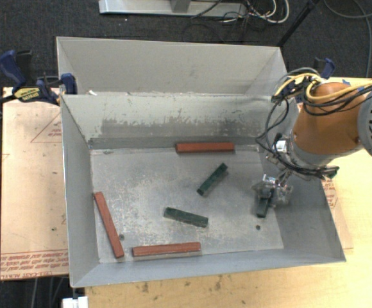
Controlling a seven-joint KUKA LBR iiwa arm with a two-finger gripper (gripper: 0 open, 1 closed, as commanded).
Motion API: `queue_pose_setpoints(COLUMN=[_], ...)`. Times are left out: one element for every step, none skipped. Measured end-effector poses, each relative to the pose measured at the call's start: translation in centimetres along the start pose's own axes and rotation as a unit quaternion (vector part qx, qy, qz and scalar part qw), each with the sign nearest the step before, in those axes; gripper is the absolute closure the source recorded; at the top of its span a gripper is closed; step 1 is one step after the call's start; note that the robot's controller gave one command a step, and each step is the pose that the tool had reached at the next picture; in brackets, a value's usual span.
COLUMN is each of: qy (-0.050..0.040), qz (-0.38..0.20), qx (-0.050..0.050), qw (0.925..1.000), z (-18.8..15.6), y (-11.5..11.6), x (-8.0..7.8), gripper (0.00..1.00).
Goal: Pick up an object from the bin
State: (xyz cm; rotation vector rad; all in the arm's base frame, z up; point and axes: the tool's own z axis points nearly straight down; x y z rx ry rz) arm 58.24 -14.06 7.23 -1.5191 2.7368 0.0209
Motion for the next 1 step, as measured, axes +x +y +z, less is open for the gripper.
queue_pose_setpoints(qy=[0.0015], qz=[-0.001], qx=[0.001], qw=[1.0], z=[-0.16], y=[0.08], x=[-0.11], gripper=[1.0])
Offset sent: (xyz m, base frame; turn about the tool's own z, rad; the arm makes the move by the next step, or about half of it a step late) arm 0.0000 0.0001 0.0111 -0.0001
